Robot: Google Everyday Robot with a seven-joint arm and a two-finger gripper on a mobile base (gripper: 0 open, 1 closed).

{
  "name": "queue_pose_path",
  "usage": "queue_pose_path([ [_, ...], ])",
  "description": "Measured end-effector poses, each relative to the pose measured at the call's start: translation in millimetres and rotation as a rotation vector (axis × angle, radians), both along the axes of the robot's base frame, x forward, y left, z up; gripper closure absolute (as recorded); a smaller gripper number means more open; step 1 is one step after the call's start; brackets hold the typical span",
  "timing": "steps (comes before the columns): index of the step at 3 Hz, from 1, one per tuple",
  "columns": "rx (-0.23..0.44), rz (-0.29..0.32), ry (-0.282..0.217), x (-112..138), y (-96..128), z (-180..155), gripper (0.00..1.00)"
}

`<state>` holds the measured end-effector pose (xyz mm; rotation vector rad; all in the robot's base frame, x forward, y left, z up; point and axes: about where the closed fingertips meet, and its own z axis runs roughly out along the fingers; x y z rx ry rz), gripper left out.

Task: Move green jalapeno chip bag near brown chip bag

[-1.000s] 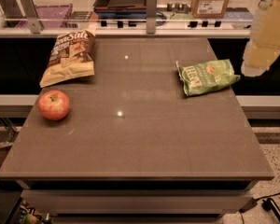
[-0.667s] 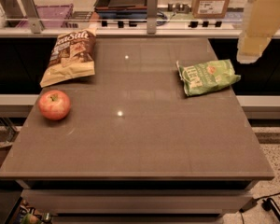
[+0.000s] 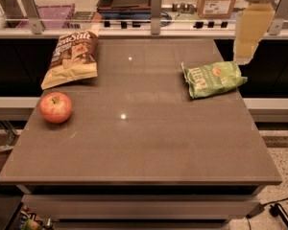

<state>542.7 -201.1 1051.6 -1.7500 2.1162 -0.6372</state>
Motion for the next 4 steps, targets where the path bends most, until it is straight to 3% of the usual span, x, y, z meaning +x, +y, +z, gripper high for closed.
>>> queue_pose_path([
  [2,0.129,0.059,0.102,50,-10,-59,0.00],
  [4,0.239,0.076,0.205,75,-9,-120,0.00],
])
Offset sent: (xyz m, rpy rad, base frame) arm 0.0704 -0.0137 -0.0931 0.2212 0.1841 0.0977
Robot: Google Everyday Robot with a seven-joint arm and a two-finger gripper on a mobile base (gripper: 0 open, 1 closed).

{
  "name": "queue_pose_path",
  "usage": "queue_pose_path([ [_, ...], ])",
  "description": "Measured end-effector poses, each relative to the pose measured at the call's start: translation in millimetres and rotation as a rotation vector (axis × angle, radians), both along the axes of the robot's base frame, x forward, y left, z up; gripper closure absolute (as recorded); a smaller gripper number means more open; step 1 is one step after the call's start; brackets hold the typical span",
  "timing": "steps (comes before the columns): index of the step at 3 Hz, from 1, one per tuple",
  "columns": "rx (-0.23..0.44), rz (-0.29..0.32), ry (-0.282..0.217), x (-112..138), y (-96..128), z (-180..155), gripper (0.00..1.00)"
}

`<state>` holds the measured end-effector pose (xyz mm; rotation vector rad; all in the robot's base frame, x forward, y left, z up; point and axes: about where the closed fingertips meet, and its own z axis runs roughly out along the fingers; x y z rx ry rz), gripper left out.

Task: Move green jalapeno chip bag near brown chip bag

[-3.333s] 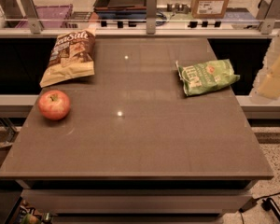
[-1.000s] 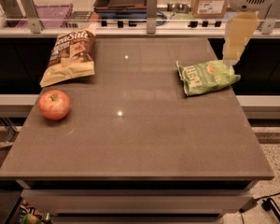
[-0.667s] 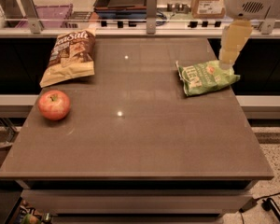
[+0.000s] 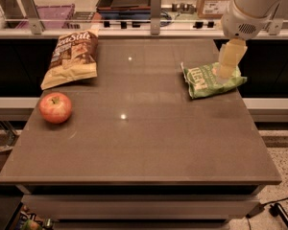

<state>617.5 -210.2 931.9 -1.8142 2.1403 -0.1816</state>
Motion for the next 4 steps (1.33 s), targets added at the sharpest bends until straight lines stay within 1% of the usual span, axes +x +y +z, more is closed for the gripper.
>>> queue_pose_path([
  [1,0.014,-0.003,0.054,17,1,-35,0.00],
  [2,0.015,-0.003,0.054,17,1,-35,0.00],
  [3,0.010,-0.007,0.068,22,3,-41,0.00],
  [4,-0.002,-0.022,0.117,25,5,-62,0.00],
])
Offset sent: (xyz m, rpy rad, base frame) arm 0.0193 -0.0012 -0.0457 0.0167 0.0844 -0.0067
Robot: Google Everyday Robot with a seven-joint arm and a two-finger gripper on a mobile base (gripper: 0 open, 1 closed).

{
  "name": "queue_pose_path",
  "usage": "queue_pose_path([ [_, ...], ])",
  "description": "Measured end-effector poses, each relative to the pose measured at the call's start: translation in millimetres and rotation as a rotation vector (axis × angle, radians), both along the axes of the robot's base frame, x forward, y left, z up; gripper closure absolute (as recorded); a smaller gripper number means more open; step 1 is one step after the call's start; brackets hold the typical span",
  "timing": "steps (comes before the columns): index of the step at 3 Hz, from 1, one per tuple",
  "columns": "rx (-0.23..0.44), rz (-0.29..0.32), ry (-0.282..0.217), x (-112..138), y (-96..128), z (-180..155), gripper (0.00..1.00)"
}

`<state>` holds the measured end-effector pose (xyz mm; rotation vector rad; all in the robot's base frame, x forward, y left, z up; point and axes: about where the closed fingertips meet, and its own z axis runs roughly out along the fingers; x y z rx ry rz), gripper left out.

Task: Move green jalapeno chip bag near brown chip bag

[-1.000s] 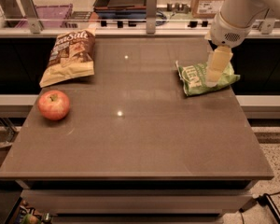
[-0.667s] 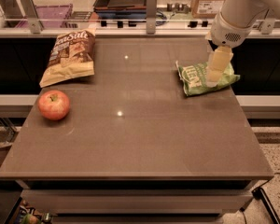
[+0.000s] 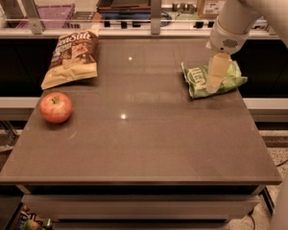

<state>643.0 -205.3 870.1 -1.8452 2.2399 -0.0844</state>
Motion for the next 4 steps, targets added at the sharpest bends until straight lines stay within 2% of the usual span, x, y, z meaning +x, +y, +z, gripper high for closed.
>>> queue_pose_path([
  [2,-0.020,-0.026,0.091,-5,-10,-41,0.00],
  [3,-0.023,-0.020,0.107,-1,-23,-60,0.18],
  [4,-0.022,-0.019,0.104,0,-22,-62,0.41],
])
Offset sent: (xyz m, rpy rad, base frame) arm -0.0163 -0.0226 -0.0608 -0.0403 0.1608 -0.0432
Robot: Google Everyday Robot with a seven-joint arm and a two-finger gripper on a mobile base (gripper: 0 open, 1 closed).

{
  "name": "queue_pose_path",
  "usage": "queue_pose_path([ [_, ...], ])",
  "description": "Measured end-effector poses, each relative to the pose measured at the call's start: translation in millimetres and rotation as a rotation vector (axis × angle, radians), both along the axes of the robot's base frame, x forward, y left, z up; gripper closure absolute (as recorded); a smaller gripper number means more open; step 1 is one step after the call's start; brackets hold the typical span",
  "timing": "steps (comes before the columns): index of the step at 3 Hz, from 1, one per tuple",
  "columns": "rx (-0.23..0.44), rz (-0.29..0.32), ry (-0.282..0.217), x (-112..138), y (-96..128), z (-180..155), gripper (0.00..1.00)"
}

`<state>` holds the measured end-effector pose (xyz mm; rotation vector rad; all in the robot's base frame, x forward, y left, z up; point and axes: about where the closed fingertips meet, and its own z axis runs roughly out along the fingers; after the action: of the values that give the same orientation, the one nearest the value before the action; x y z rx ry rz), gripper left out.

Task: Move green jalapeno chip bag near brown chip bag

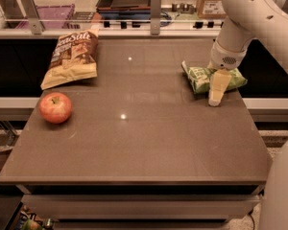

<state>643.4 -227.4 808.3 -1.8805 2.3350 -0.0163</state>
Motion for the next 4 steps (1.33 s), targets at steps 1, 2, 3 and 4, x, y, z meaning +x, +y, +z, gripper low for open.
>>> queue_pose_path([
  [1,0.000,0.000,0.000,0,0,6,0.64],
  [2,0.000,0.000,0.000,0,0,15,0.87],
  [3,0.000,0.000,0.000,0,0,19,1.00],
  [4,0.000,0.000,0.000,0,0,19,1.00],
])
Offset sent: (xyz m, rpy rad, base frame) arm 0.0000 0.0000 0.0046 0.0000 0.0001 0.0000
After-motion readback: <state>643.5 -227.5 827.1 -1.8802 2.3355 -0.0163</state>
